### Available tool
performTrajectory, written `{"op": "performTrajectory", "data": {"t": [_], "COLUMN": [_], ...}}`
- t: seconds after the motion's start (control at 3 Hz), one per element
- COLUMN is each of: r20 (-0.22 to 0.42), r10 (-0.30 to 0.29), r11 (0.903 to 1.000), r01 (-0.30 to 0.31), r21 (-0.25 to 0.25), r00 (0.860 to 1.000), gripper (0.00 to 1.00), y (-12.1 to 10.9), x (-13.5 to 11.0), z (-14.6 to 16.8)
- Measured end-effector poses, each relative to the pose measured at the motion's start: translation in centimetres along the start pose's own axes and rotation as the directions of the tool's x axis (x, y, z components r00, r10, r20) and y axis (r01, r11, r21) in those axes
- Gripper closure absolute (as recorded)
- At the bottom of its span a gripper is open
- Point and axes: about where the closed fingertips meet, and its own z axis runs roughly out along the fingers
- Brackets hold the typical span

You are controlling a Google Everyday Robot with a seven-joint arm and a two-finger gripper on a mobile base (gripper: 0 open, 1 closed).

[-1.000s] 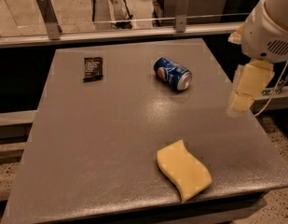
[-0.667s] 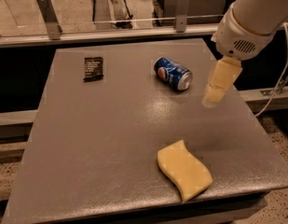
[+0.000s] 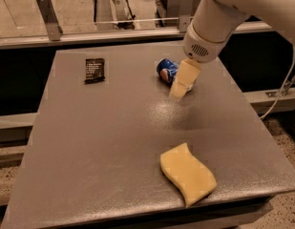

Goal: Place pepsi can upright

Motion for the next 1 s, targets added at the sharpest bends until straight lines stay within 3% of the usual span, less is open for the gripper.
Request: {"op": "performTrajectory", "data": {"t": [0.33,1.0], "r20": [-0.002,-0.032], "r10": [0.081,0.174], "r11": [0.9964,0.9812], "r01": [-0.081,-0.171], "r21": [0.023,0.09], "r00": [0.997,0.984], "gripper": [0.0,0.0], "y": [-0.7,-3.6], "x": [-2.4,-5.6], "z": [2.3,6.9]}}
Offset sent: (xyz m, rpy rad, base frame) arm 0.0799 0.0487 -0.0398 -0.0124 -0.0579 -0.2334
